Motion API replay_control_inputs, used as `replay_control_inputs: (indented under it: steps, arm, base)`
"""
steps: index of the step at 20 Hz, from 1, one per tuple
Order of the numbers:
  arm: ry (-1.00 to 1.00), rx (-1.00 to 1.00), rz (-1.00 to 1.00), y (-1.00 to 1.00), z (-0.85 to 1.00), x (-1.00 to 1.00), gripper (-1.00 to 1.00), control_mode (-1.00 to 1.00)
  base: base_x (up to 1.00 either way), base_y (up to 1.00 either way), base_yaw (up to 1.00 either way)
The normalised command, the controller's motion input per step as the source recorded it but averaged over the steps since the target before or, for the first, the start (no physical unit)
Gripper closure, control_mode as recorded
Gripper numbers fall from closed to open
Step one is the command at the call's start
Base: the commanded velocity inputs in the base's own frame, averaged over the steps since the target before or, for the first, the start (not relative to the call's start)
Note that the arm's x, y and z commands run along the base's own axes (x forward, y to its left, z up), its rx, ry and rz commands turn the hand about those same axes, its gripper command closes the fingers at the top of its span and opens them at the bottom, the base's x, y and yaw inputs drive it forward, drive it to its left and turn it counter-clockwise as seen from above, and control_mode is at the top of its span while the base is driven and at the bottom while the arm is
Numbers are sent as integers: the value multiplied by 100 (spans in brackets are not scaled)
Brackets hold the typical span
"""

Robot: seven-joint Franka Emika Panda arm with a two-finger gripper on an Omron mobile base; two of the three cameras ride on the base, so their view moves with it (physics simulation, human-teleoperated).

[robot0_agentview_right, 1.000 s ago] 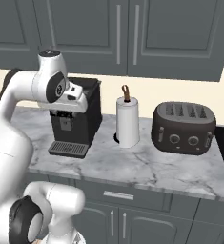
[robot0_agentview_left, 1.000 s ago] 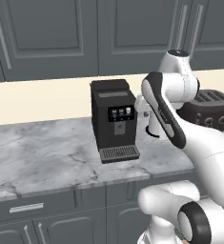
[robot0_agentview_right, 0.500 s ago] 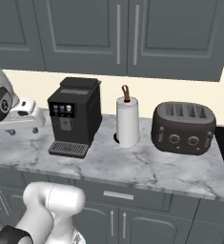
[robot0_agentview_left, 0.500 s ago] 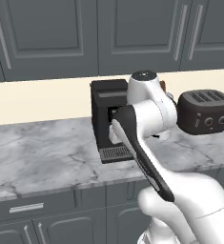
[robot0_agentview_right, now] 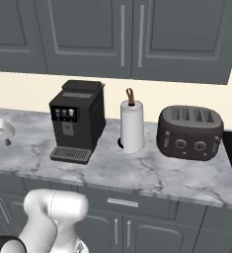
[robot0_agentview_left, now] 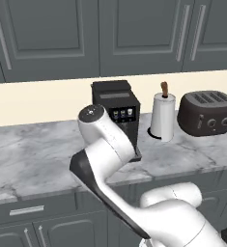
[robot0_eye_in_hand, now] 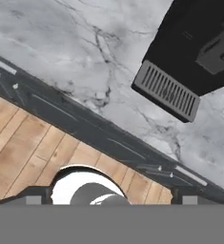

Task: Take the pizza cutter from the drawer on the left and place it on the dining counter for cutting.

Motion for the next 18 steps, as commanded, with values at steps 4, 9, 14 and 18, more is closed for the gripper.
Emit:
replay_control_inputs:
  steps: [4, 9, 14, 18]
  arm:
    - [0, -33, 20, 100, -31, 0, -100, -100]
    - [-3, -30, 13, 100, -15, 0, -100, -100]
    - [-9, -26, 12, 100, -12, 3, -100, -100]
    - [-4, -20, 27, 83, -47, 6, -100, -100]
  base:
    - [0, 0, 0]
    - [0, 0, 0]
    - [0, 0, 0]
    - [0, 0, 0]
